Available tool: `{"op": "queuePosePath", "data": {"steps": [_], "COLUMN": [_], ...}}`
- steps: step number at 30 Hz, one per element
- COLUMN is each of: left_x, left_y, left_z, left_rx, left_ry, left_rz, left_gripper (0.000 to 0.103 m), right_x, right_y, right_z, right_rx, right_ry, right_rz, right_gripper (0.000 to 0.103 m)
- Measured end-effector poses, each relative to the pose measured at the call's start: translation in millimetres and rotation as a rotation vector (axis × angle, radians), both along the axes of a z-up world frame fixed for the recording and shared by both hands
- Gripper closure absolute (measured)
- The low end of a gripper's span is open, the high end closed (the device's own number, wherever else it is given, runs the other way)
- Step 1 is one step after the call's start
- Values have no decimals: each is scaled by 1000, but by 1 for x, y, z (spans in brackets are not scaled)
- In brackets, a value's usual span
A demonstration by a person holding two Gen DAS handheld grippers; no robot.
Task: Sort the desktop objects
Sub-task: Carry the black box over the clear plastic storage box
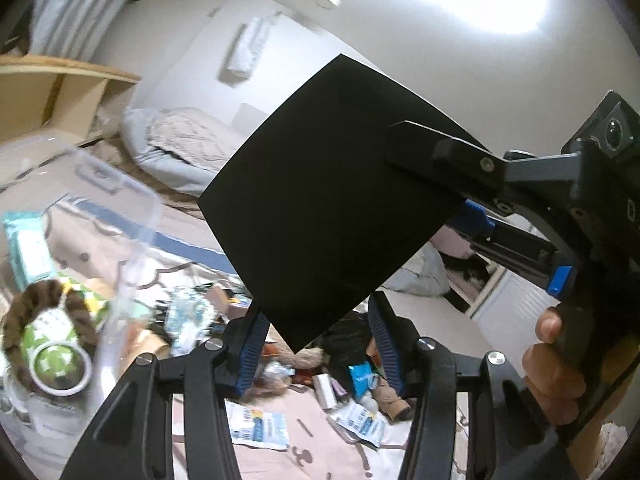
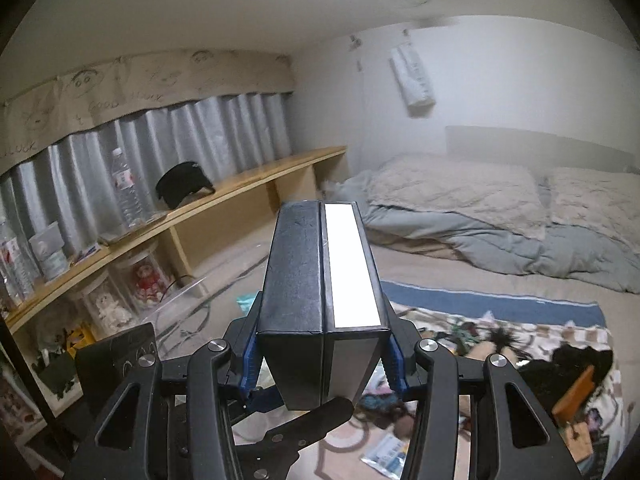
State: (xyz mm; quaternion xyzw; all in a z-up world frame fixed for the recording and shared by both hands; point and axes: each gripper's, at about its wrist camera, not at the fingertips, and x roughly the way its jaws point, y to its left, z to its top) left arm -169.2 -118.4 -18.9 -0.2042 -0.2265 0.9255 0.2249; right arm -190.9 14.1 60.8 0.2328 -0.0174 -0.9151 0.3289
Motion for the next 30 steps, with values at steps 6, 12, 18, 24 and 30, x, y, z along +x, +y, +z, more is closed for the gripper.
{"op": "queuePosePath", "data": {"steps": [6,12,18,24,30], "left_x": [-3,-3,-5,0,10], "left_y": [-41,-80,-110,-121,-134], "left_z": [-14,-25,-32,-35,-31], "left_rx": [-12,9,30,15,-26], "left_ry": [-26,-44,-61,-34,-16], "left_rz": [103,179,225,292,376], "left_gripper": [53,53,53,33,30], "right_x": [-16,-31,-46,-71,-91], "right_y": [-41,-74,-93,-94,-100], "right_z": [-12,-21,-33,-52,-69], "right_rx": [-23,-63,-139,-233,-200], "right_ry": [-71,-140,-232,-372,-420], "right_rz": [51,88,100,65,8], "right_gripper": [52,52,52,52,52]}}
